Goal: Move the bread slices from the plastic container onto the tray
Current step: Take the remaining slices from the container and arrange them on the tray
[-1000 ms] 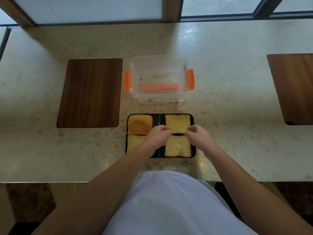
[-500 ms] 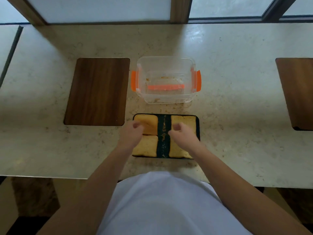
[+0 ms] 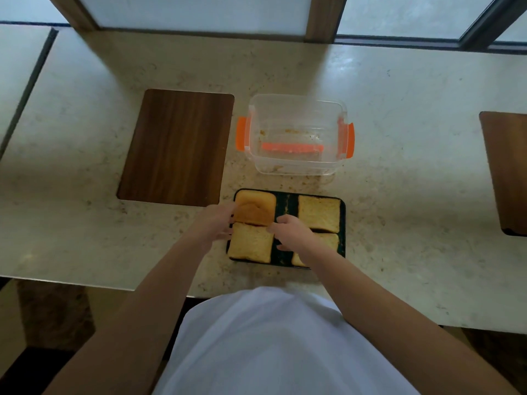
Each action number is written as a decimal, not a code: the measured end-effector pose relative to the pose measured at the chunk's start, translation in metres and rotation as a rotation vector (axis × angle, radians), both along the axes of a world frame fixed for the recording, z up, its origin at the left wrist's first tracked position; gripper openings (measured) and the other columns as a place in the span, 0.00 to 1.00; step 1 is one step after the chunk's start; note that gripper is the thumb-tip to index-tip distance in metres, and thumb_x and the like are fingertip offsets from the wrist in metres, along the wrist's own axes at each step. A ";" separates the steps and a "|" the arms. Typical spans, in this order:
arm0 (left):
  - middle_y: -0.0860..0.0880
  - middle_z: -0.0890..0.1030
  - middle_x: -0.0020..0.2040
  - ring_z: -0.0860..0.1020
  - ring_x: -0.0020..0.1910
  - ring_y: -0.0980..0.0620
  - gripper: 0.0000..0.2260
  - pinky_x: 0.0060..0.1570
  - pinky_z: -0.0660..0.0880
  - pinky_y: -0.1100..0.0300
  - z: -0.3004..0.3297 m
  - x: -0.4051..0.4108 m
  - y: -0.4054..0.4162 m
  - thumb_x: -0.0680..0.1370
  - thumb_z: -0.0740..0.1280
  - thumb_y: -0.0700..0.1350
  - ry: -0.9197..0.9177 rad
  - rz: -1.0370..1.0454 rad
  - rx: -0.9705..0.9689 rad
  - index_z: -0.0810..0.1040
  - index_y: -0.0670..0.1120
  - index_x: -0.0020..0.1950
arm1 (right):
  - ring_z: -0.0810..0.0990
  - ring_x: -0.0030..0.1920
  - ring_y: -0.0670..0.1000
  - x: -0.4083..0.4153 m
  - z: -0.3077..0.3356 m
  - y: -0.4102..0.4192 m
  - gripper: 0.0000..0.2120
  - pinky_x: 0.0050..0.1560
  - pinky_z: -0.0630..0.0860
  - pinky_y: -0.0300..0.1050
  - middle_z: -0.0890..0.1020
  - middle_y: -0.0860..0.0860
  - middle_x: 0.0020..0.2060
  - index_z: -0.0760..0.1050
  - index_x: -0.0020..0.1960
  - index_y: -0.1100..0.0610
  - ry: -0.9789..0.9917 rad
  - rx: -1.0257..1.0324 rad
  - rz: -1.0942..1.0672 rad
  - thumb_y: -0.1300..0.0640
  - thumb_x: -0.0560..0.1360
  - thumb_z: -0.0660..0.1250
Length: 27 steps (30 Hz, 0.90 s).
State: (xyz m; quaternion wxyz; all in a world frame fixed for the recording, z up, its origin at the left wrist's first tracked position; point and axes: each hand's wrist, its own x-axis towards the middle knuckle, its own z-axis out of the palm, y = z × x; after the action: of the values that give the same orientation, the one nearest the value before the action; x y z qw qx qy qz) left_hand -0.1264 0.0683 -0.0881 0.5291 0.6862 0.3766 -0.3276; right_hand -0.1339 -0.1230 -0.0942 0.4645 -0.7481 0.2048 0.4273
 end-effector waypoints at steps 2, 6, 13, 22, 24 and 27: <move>0.47 0.80 0.56 0.80 0.51 0.46 0.22 0.42 0.78 0.53 0.002 0.001 0.000 0.75 0.65 0.58 -0.002 -0.003 0.001 0.77 0.46 0.64 | 0.76 0.43 0.45 0.000 0.000 0.000 0.31 0.59 0.80 0.54 0.75 0.46 0.48 0.60 0.79 0.56 0.005 0.013 0.000 0.51 0.80 0.64; 0.46 0.80 0.58 0.80 0.51 0.45 0.22 0.45 0.79 0.52 0.003 0.001 -0.002 0.78 0.62 0.56 -0.004 -0.015 0.012 0.75 0.45 0.66 | 0.77 0.49 0.47 0.000 0.000 -0.001 0.28 0.60 0.80 0.53 0.76 0.48 0.55 0.63 0.77 0.56 -0.011 0.017 0.028 0.50 0.80 0.64; 0.45 0.79 0.57 0.79 0.52 0.44 0.23 0.48 0.79 0.51 0.004 -0.002 -0.014 0.79 0.61 0.57 -0.043 -0.021 0.009 0.73 0.43 0.67 | 0.76 0.49 0.47 -0.001 0.002 -0.007 0.27 0.60 0.79 0.52 0.76 0.49 0.54 0.65 0.77 0.57 -0.036 0.025 0.015 0.51 0.80 0.64; 0.49 0.78 0.54 0.80 0.50 0.47 0.20 0.51 0.80 0.48 0.000 -0.002 -0.018 0.78 0.61 0.56 -0.068 -0.060 0.044 0.72 0.47 0.67 | 0.77 0.46 0.47 -0.001 0.002 -0.010 0.28 0.59 0.81 0.54 0.75 0.45 0.44 0.61 0.79 0.55 -0.030 0.007 -0.007 0.52 0.80 0.63; 0.53 0.76 0.50 0.79 0.49 0.48 0.18 0.52 0.79 0.47 -0.001 -0.005 -0.020 0.79 0.60 0.55 -0.107 -0.100 0.061 0.72 0.50 0.65 | 0.77 0.47 0.46 0.000 0.002 -0.009 0.29 0.58 0.81 0.53 0.72 0.43 0.41 0.60 0.79 0.54 -0.035 0.002 -0.001 0.52 0.80 0.63; 0.53 0.75 0.53 0.78 0.50 0.48 0.15 0.49 0.79 0.49 0.000 -0.006 -0.021 0.79 0.59 0.55 -0.132 -0.122 0.069 0.72 0.52 0.63 | 0.74 0.41 0.44 0.003 0.002 -0.005 0.30 0.53 0.80 0.50 0.72 0.41 0.43 0.60 0.79 0.55 -0.041 -0.005 0.025 0.51 0.80 0.63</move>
State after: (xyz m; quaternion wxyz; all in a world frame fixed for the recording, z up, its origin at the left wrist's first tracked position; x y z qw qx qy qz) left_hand -0.1320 0.0471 -0.0885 0.5081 0.7458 0.3092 -0.3001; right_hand -0.1312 -0.1283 -0.0921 0.4613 -0.7603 0.1869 0.4173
